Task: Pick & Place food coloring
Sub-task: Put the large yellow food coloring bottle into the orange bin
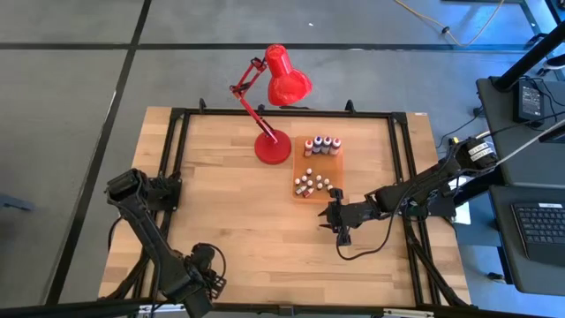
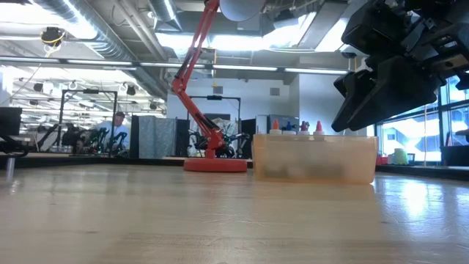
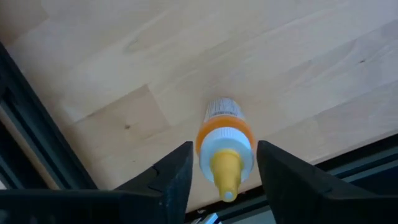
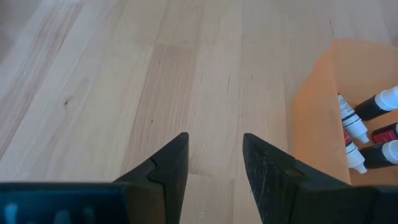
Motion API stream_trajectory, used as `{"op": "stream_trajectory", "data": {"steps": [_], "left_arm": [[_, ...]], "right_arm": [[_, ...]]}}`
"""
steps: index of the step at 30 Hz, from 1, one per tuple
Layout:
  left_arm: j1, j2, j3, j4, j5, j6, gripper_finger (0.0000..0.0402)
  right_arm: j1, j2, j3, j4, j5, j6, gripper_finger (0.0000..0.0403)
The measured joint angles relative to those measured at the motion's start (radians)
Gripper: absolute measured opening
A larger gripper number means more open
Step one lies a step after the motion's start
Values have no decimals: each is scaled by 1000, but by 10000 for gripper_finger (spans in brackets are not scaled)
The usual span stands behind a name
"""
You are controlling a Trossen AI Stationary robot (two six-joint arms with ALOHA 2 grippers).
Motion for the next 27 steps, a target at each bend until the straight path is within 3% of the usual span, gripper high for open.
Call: {"op": "stream_trajectory", "data": {"steps": [8,13,19,22,27], "left_arm": [[0,0,0,9,17,0,120],[0,0,0,10,24,5,115],[62,0,26,14,-134,140,114],[141,0,49,57,-209,309,116],[315,4,54,389,-212,932,121]], "right_arm": [[0,0,0,0,0,0,155],[0,0,0,0,0,0,155],[0,0,-1,13,0,-5,155],[0,0,23,12,-1,-63,155],[3,-1,126,-146,-30,-64,155]]}}
